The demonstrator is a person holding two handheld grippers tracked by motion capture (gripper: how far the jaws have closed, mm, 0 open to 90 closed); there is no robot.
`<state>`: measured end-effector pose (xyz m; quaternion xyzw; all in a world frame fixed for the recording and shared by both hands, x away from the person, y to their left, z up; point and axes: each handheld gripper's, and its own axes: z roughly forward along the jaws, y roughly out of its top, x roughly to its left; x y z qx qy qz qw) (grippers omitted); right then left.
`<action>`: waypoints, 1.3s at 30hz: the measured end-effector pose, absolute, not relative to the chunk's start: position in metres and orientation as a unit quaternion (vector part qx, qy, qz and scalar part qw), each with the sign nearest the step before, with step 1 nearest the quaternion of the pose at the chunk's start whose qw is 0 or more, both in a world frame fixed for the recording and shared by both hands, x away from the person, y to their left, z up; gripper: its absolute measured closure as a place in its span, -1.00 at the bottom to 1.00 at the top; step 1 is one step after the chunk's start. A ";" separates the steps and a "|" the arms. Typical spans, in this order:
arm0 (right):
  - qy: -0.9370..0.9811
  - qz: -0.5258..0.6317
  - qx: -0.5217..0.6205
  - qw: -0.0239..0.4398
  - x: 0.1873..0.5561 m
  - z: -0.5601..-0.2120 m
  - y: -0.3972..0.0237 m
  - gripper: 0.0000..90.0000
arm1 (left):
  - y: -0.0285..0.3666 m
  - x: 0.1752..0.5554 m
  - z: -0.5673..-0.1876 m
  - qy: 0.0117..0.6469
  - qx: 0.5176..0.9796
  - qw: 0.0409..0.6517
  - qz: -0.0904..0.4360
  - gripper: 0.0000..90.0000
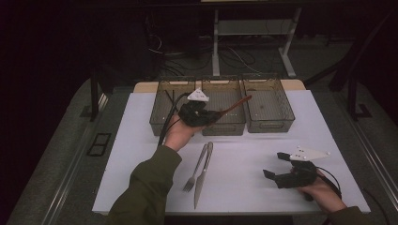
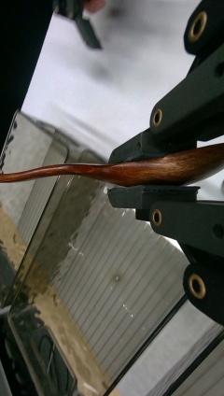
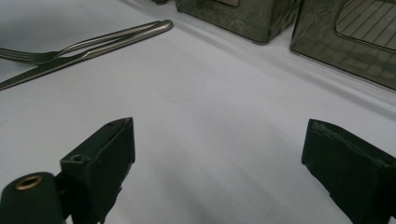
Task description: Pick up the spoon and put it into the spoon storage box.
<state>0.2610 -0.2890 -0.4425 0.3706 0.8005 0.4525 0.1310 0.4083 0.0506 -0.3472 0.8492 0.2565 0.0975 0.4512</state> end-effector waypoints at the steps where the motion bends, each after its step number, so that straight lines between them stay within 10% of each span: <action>1: 0.801 0.452 0.370 0.131 0.261 -0.443 -0.289 -0.80 | 0.049 0.411 -0.347 0.260 0.849 0.450 0.099 0.77; 29: 0.799 0.455 0.370 0.133 0.261 -0.441 -0.292 -0.80 | 0.032 0.464 -0.383 0.359 0.847 0.370 0.130 0.76; 39: 0.799 0.455 0.369 0.133 0.261 -0.441 -0.292 -0.80 | 0.032 0.461 -0.376 0.356 0.836 0.393 0.142 0.13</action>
